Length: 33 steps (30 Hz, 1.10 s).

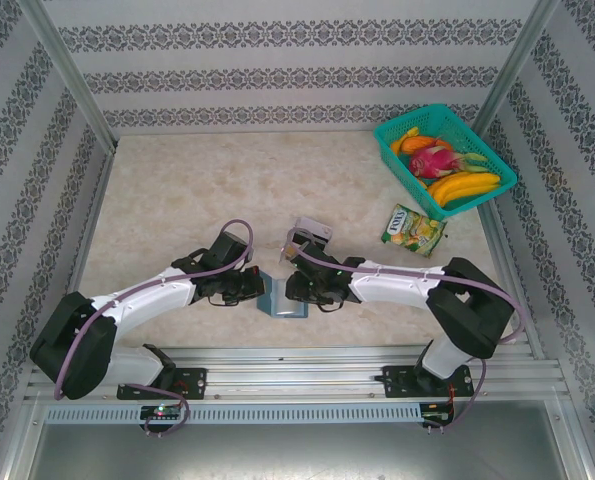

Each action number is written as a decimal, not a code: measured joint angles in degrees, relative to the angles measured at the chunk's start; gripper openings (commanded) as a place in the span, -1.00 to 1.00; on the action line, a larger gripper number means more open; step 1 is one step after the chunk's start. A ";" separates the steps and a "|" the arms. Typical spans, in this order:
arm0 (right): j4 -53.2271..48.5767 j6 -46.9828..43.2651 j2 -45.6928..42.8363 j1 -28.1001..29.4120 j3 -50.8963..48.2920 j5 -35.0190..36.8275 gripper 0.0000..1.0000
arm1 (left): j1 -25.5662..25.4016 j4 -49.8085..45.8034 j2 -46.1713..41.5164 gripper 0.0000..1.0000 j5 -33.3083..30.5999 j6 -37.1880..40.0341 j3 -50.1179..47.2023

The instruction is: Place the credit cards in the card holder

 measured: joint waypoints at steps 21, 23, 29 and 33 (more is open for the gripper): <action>12.61 1.16 -1.27 0.07 -2.08 -6.95 -0.26 | 0.00 1.97 -0.02 -0.94 -2.60 -0.66 -2.62; 13.68 1.16 -0.79 0.17 -1.73 -7.98 -0.23 | 0.00 2.16 -0.20 -0.90 -2.62 -0.76 -2.75; 18.25 2.27 3.45 0.48 -1.01 -10.75 -0.18 | 0.00 2.23 -2.49 -0.69 -4.26 -1.40 -3.67; 21.18 3.45 4.39 0.55 -1.14 -11.89 -0.19 | 0.00 2.14 -5.16 -0.62 -5.95 -1.60 -4.50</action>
